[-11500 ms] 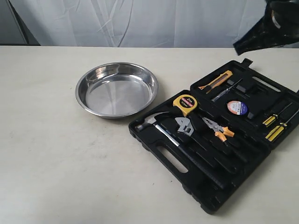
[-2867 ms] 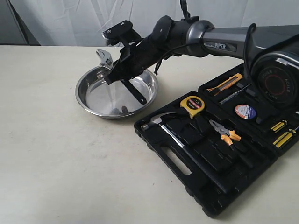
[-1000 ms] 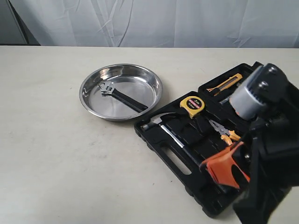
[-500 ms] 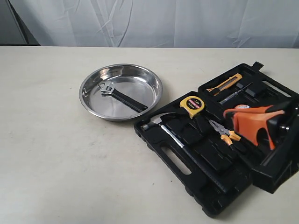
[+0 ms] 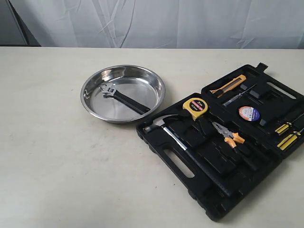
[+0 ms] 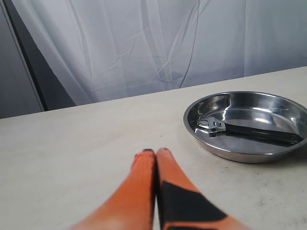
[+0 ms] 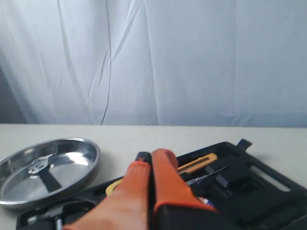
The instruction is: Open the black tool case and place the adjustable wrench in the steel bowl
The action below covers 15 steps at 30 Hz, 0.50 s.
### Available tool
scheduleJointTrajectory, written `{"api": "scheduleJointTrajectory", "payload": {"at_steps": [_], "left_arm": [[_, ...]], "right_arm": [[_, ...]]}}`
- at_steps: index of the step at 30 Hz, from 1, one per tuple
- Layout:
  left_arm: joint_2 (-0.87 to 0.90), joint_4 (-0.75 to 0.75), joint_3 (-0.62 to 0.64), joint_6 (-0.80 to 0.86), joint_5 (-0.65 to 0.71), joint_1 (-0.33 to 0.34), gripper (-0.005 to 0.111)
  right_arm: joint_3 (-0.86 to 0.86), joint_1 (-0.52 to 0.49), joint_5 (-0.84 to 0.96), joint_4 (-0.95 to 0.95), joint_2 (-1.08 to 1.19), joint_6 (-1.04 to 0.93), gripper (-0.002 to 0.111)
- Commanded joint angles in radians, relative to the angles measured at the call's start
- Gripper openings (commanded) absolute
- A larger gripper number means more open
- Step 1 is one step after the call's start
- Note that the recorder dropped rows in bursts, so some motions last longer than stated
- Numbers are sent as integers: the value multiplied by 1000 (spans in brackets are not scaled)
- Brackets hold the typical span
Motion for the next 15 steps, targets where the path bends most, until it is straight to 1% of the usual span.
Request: {"api": "scheduleJointTrajectory", "payload": {"at_steps": [1, 4, 15], "left_arm": [[4, -2, -2, -1, -7, -4, 0], [4, -2, -2, -1, -7, -4, 0], [4, -2, -2, -1, -7, -4, 0]], "right_arm": [[5, -68, 63, -40, -68, -1, -1], [5, -70, 74, -71, -68, -1, -1], [5, -70, 82, -69, -68, -1, -1]]}}
